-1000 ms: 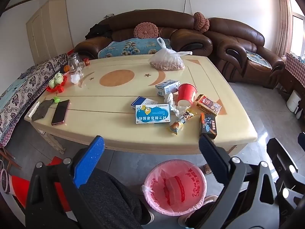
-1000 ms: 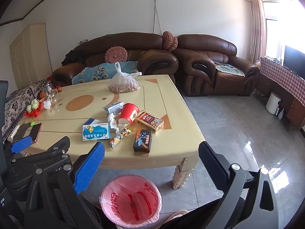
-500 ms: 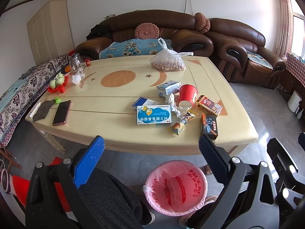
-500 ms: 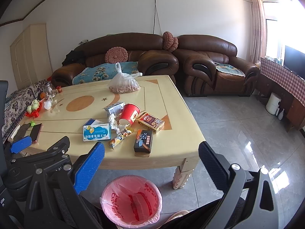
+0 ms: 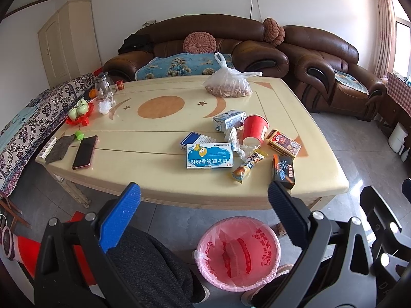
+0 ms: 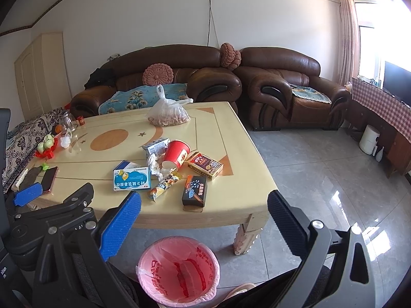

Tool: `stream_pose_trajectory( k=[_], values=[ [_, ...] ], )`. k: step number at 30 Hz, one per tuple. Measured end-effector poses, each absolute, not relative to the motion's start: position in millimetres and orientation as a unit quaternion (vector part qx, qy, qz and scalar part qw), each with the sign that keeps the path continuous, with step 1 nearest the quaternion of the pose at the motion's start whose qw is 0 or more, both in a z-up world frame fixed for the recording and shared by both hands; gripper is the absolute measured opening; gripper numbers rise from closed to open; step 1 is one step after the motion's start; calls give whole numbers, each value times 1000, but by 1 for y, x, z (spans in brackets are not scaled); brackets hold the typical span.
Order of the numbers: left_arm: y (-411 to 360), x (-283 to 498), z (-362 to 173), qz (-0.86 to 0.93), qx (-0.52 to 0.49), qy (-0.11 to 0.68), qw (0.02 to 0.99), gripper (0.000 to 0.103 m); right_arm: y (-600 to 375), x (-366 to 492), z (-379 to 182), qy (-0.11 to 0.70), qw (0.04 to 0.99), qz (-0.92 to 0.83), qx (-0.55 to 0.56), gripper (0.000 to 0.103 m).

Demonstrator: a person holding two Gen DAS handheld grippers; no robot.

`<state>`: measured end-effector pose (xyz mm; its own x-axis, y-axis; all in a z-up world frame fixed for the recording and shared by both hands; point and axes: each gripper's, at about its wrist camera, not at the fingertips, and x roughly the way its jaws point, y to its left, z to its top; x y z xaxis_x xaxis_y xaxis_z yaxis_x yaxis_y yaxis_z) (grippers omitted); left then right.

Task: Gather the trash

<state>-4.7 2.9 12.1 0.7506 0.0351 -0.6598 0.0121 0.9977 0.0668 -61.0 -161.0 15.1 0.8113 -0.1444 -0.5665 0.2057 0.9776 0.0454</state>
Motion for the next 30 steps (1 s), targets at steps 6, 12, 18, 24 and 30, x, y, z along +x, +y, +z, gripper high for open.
stream_pose_trajectory(
  k=[6, 12, 18, 24, 30],
  values=[
    [4, -6, 13, 8, 32, 349, 936, 97, -161, -61, 18, 291, 951, -91, 52, 97],
    [6, -6, 14, 7, 31, 349, 936, 97, -160, -62, 19, 291, 951, -92, 52, 97],
    [7, -7, 14, 9, 32, 347, 937, 97, -160, -62, 20, 291, 951, -91, 52, 97],
    [7, -7, 14, 8, 31, 348, 937, 97, -159, -62, 19, 290, 951, -91, 52, 97],
    [7, -8, 14, 9, 32, 348, 937, 97, -159, -62, 19, 291, 951, -91, 53, 97]
  ],
)
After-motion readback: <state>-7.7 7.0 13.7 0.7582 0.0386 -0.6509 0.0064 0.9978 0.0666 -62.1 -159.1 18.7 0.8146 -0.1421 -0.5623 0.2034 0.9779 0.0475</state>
